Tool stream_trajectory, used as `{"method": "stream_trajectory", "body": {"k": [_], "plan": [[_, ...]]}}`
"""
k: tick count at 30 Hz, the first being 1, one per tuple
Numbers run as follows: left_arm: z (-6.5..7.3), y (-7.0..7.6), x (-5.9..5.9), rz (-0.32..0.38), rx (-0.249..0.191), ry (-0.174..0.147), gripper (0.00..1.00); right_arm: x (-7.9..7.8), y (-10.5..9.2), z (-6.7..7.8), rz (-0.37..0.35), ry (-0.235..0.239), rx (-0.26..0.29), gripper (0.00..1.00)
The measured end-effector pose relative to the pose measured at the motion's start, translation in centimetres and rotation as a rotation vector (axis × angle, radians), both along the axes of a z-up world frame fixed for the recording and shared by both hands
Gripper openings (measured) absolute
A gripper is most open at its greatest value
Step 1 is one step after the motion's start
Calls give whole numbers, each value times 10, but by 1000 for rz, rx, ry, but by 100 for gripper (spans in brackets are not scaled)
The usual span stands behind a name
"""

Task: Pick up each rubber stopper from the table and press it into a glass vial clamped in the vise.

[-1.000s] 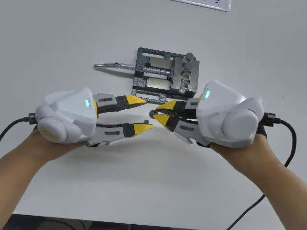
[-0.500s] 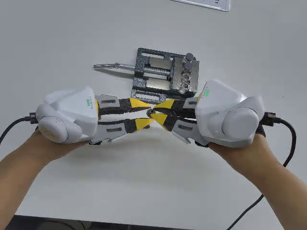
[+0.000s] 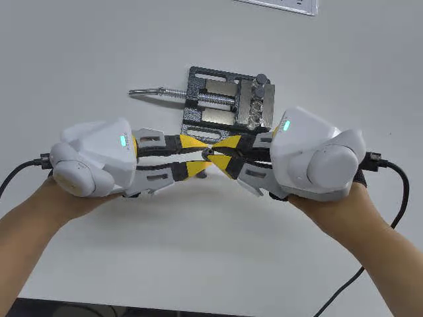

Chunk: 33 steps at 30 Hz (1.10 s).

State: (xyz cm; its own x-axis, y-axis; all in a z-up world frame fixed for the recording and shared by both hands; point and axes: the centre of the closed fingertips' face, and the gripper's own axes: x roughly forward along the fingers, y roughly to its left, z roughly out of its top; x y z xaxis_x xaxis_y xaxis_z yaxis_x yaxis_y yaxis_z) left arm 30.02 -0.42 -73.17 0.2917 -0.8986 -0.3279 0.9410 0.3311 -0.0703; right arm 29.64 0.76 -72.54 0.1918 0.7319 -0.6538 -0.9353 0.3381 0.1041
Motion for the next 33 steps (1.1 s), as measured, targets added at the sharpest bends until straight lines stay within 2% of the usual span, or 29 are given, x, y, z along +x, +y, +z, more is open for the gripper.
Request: {"method": "stream_trajectory", "body": {"k": [17,21,23,25,33], "plan": [[0,2,0,-16,22,-17,8,0,-3,-9,20,13,-25,6],[2,1,1,-16,21,-17,8,1,-3,-8,19,10,-16,6],[3,-1,0,-23,23,-20,7,0,-4,-12,23,26,-24,6],[4,-1,-1,-30,20,-21,4,1,-5,-12,29,5,-35,6],[2,3,2,-14,18,-11,7,3,-5,-11,16,11,-19,6]]}}
